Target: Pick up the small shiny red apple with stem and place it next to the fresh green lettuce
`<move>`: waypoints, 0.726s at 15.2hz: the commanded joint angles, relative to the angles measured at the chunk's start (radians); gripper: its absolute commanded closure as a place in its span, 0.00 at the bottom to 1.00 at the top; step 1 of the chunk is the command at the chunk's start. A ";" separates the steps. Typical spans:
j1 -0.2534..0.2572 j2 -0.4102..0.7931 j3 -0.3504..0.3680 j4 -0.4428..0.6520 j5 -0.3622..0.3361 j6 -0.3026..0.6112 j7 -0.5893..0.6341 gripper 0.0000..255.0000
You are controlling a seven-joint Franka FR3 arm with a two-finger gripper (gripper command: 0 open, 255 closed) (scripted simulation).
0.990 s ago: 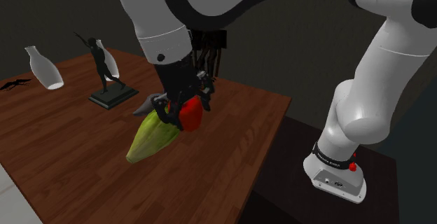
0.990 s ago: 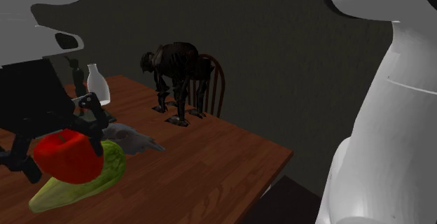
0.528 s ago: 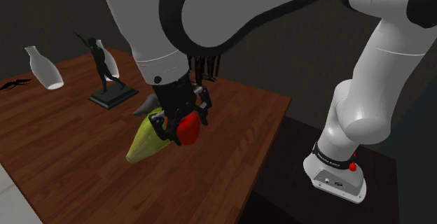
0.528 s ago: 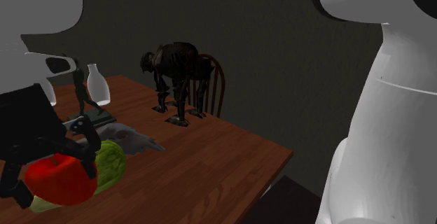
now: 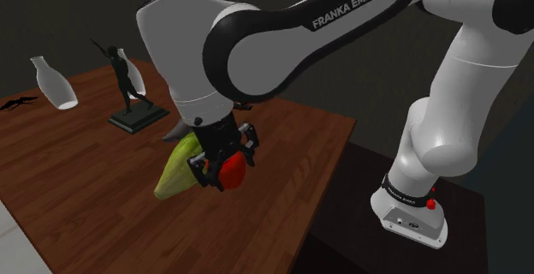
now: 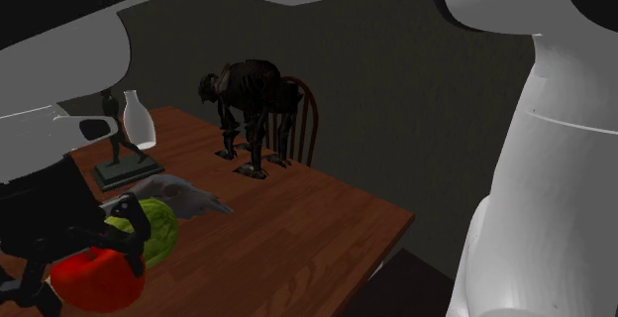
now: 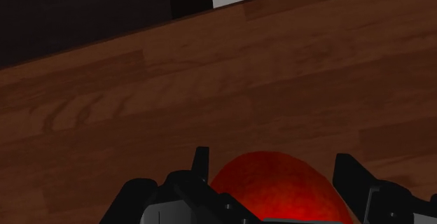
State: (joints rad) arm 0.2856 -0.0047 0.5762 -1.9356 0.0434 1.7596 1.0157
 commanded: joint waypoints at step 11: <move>0.005 0.050 0.004 -0.115 -0.025 0.158 0.015 1.00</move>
State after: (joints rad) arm 0.2901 0.0349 0.5798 -2.0489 0.0240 1.9064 1.0274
